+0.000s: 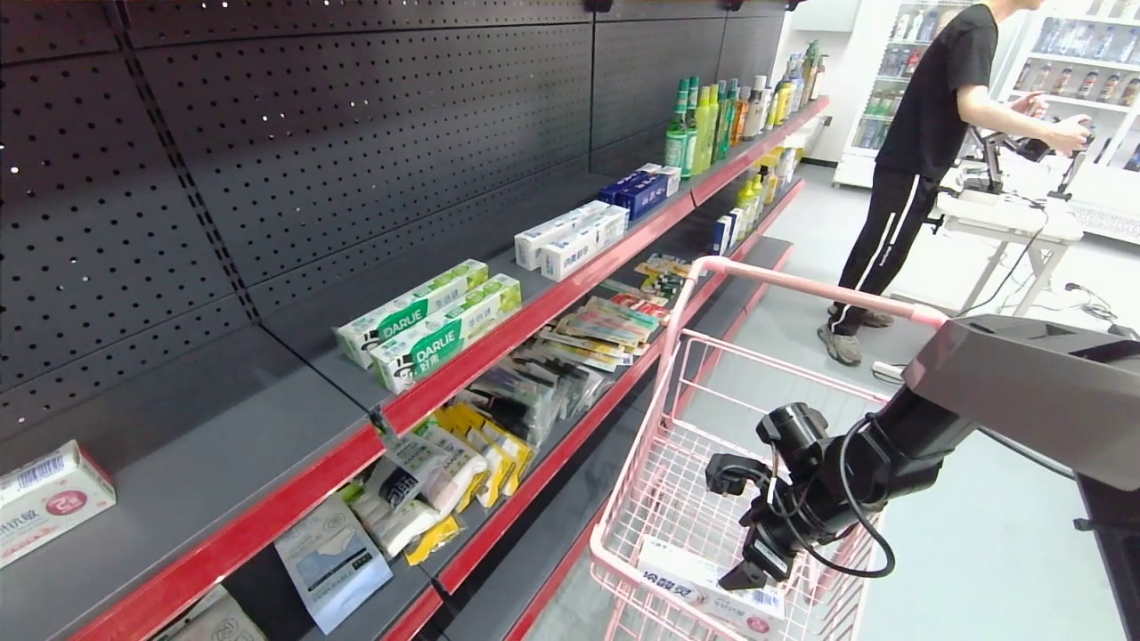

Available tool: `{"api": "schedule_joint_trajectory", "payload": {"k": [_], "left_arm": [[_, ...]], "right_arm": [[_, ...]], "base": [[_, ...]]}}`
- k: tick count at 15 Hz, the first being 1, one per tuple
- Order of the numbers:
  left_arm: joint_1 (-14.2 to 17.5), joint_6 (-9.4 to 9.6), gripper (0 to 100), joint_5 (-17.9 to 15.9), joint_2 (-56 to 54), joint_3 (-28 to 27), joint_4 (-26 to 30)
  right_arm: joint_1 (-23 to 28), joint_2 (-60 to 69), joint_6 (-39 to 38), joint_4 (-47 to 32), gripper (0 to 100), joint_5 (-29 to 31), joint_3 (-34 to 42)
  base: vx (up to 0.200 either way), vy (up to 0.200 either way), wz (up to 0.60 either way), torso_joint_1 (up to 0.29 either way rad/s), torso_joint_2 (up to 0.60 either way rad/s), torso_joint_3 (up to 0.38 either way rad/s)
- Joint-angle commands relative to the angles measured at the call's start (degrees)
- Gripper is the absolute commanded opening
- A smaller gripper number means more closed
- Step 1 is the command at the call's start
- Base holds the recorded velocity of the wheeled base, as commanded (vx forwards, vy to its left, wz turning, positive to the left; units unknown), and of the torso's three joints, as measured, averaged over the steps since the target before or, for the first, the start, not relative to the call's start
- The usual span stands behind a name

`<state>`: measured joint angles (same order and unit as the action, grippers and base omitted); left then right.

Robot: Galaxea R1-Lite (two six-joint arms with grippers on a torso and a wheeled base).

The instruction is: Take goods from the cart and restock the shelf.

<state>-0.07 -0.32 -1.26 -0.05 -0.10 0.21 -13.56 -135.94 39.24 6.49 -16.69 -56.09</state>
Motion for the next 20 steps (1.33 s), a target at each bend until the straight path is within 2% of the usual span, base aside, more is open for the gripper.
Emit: {"api": "schedule_joint_trajectory", "payload": {"k": [1, 5, 20], "left_arm": [[-0.01, -0.03, 100, 0.03, 0.05, 0.01, -0.03], [-0.01, -0.03, 100, -0.06, 0.05, 0.01, -0.03], [-0.01, -0.03, 100, 0.03, 0.05, 0.01, -0.03]], "right_arm": [[-0.07, 0.15, 0.05, 0.02, 100, -0.01, 0.1], [-0.07, -0.21, 0.66, 0.02, 100, -0.1, -0.34], [-0.59, -1.17, 2.86, 0.02, 100, -2.12, -0.78]], "base": [[0.0, 0.0, 0.0, -0.036, 0.08, 0.041], [0.0, 0.0, 0.0, -0.107, 0.28, 0.155], [0.0, 0.0, 0.0, -0.033, 0.08, 0.046]]}}
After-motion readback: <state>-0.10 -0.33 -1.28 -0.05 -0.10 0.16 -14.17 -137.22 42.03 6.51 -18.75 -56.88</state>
